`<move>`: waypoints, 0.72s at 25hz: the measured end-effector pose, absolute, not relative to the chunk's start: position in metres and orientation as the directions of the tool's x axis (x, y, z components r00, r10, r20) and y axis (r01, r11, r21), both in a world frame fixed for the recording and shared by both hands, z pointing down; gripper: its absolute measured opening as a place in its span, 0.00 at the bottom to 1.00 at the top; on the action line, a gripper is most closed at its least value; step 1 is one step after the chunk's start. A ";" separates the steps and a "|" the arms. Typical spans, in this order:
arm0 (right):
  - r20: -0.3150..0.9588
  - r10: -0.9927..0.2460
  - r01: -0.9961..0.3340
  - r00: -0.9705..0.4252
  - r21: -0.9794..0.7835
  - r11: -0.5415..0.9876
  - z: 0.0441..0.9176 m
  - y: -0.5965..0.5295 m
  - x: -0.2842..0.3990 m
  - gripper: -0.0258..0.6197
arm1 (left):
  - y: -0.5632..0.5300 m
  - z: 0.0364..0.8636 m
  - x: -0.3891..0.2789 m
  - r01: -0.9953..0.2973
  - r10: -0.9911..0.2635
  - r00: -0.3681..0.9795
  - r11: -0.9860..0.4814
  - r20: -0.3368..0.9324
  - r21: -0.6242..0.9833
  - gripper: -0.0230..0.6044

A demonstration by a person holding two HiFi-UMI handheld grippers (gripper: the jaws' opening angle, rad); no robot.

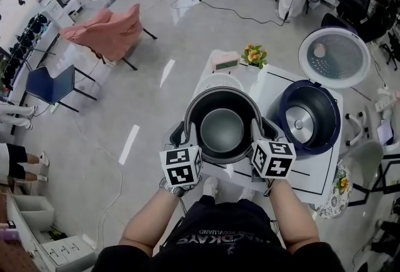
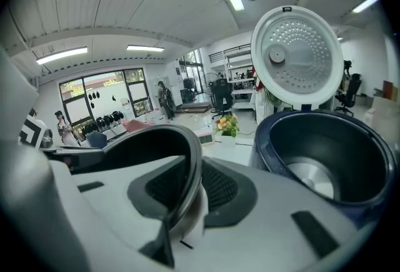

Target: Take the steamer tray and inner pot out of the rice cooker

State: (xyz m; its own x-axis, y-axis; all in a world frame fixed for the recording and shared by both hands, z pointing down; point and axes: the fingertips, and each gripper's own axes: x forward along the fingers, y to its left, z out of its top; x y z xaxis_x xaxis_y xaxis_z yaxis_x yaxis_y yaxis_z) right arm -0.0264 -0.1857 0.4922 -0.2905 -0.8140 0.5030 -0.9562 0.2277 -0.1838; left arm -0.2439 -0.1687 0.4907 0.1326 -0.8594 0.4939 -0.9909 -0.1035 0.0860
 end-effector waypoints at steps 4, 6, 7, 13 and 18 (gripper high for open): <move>0.547 -0.791 -0.961 -0.274 -0.182 0.207 0.517 -0.173 -0.020 0.17 | -0.160 0.515 -0.238 -0.990 -0.833 0.143 -0.116 0.534 0.085 0.18; 0.565 -0.781 -0.964 -0.265 -0.180 0.197 0.527 -0.170 -0.016 0.17 | -0.158 0.526 -0.234 -0.989 -0.821 0.151 -0.124 0.551 0.086 0.18; 0.572 -0.778 -0.965 -0.261 -0.179 0.192 0.531 -0.168 -0.014 0.17 | -0.157 0.530 -0.232 -0.988 -0.815 0.155 -0.128 0.558 0.087 0.18; 0.565 -0.787 -0.968 -0.249 -0.172 0.183 0.534 -0.163 -0.008 0.17 | -0.154 0.536 -0.226 -0.985 -0.812 0.170 -0.143 0.558 0.093 0.18; 0.549 -0.799 -0.969 -0.246 -0.169 0.182 0.525 -0.159 -0.004 0.17 | -0.149 0.535 -0.221 -0.982 -0.804 0.189 -0.158 0.563 0.104 0.19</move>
